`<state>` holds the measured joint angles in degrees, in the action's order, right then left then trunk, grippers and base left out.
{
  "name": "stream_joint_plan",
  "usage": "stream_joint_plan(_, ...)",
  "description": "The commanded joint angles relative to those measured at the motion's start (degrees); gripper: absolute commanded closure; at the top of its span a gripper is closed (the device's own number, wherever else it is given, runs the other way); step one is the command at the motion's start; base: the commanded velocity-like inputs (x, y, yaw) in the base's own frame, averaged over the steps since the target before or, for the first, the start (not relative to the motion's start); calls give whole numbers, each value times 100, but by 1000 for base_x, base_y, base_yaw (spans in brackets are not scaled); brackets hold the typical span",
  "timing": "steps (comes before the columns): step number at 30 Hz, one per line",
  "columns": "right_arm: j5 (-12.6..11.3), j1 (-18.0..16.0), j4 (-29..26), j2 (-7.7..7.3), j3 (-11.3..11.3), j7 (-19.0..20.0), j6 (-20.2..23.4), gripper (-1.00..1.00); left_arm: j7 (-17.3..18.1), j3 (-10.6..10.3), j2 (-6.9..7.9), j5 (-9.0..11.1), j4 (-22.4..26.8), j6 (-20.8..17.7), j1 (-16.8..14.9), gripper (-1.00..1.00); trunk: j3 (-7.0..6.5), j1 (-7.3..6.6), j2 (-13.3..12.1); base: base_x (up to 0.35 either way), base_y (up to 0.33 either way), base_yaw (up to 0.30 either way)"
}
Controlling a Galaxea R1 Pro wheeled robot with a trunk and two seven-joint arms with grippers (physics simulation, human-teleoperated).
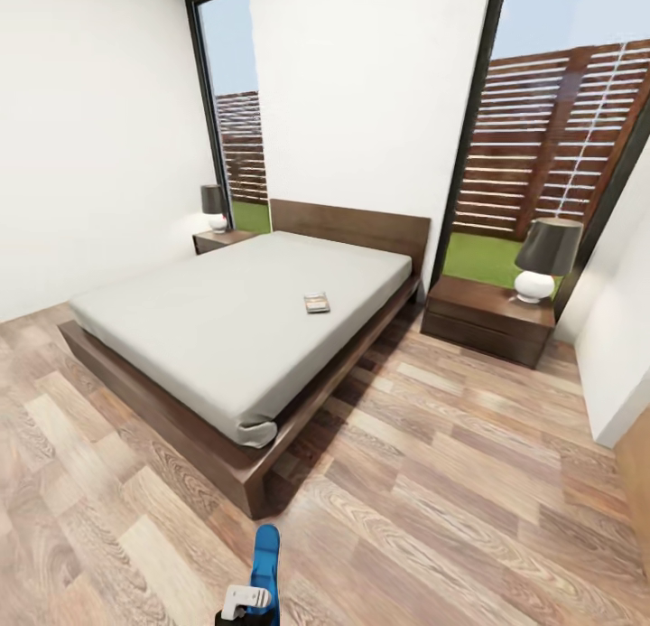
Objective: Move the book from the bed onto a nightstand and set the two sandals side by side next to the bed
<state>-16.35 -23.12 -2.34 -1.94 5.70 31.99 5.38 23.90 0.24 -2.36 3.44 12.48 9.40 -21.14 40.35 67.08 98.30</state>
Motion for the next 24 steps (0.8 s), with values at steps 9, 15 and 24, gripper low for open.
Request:
stream_joint_plan(9,-61,1,-12,-1,46,15,42,-100,18,2,-1,34,-9,9,-5,100,5,-1,2,0,0,290)
stream_joint_plan(15,-61,1,-12,-2,46,14,42,-100,18,2,-1,33,-9,9,-7,100,5,-1,2,0,0,290)
stream_joint_plan(24,-61,1,-12,-6,46,12,42,-100,18,2,-1,33,-9,9,-6,100,5,-1,2,0,0,290)
